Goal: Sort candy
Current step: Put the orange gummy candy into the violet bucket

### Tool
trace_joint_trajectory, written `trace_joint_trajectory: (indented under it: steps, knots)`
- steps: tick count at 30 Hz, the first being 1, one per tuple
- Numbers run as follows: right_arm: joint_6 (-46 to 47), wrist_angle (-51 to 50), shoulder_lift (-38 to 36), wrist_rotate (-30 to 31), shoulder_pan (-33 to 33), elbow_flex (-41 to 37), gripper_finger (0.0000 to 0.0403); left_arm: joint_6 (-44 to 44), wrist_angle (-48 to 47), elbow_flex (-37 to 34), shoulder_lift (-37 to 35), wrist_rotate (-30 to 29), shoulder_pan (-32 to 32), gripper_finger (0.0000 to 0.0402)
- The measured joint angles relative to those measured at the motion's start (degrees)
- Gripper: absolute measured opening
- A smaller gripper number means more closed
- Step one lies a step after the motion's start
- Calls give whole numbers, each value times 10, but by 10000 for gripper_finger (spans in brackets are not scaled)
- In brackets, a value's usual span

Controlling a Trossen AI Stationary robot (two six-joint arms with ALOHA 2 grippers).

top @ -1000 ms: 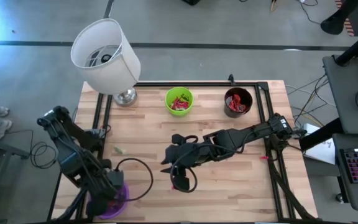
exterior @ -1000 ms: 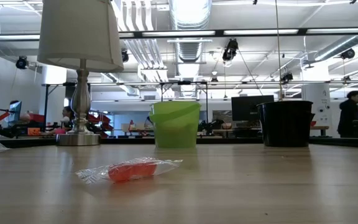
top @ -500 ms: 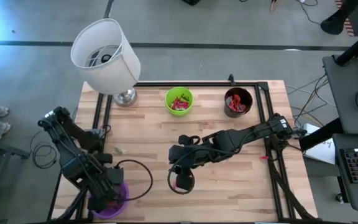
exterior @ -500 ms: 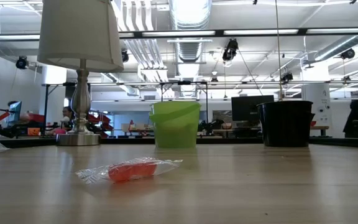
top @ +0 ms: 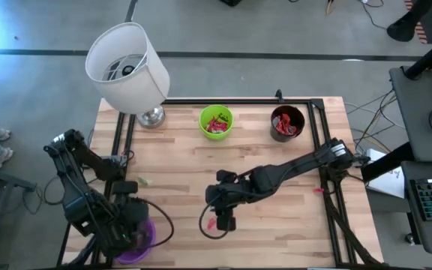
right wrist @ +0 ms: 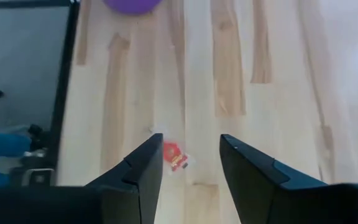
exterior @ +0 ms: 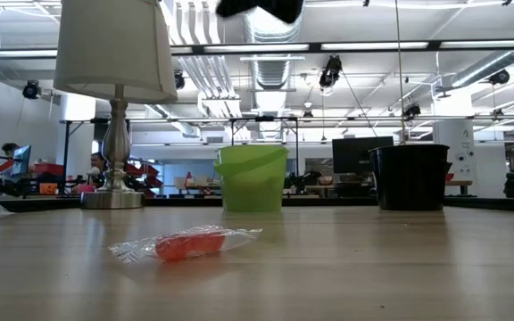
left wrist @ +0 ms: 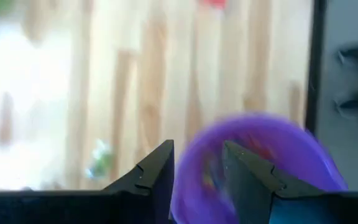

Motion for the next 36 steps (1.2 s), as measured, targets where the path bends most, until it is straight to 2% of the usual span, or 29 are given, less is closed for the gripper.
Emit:
trace_joint_trajectory:
  steps: [4, 8, 15, 22, 31, 36]
  knots:
    - [-18, 65, 0, 0, 0, -59, 146, -14, 7, 0, 0, -79, 0, 119]
    - [-27, 126, 0, 0, 0, -105, 141, -37, 10, 0, 0, -126, 0, 119]
    - [-84, 187, 0, -3, 0, -167, 147, -50, 18, 0, 0, -139, 0, 119]
    - [-111, 220, 0, -70, 0, -204, 151, -91, 20, 0, 0, -139, 3, 119]
    - [-219, 234, 44, -77, 0, -208, 151, -142, 26, 1, 0, -140, 13, 119]
    - [-236, 235, 68, -77, 0, -208, 151, -161, 29, 1, 0, -140, 21, 119]
